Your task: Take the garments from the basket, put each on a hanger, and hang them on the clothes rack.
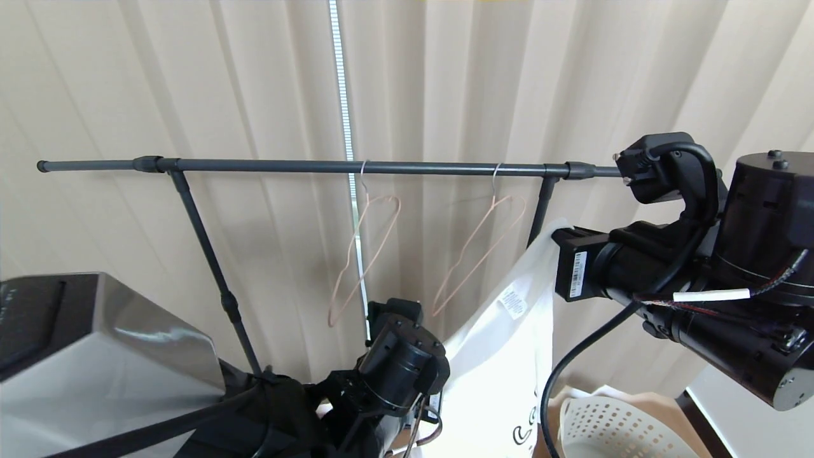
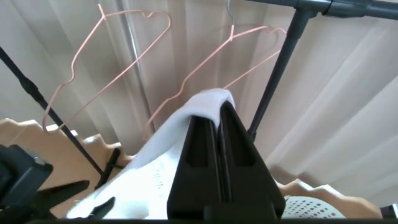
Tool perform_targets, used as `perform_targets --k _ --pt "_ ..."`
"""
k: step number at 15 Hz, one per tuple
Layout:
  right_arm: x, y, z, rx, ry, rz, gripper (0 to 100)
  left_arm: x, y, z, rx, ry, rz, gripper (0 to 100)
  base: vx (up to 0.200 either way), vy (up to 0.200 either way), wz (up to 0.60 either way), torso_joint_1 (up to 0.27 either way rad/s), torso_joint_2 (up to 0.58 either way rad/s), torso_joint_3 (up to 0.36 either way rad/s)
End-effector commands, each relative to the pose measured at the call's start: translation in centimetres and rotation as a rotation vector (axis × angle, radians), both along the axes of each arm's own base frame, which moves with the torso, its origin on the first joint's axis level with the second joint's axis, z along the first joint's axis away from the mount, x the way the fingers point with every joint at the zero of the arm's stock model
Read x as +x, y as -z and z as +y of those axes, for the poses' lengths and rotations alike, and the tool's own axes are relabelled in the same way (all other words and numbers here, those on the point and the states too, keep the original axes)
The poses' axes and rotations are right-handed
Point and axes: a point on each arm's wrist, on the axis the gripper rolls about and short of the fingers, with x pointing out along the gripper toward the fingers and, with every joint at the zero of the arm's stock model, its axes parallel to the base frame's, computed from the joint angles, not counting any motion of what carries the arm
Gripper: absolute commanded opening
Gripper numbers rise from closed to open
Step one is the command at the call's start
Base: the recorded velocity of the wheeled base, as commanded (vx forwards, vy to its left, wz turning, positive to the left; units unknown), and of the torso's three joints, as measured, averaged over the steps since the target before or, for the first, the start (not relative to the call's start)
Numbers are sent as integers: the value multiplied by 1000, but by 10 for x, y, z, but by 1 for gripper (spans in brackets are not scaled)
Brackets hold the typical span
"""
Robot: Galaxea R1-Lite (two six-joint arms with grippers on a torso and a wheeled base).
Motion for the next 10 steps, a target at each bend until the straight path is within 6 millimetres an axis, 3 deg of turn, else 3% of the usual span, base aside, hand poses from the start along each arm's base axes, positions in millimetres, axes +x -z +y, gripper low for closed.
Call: perform_targets --k 1,7,10 --pt "3 1 -2 -4 16 4 0 -12 -16 0 -32 29 -26 0 0 0 0 0 0 0" --pt "8 8 -7 -30 42 26 0 -20 -42 2 -46 78 -94 0 0 0 0 0 0 0" --pt "3 27 -11 -159 21 60 0 -9 -53 9 -39 64 -137 0 0 0 0 0 0 0"
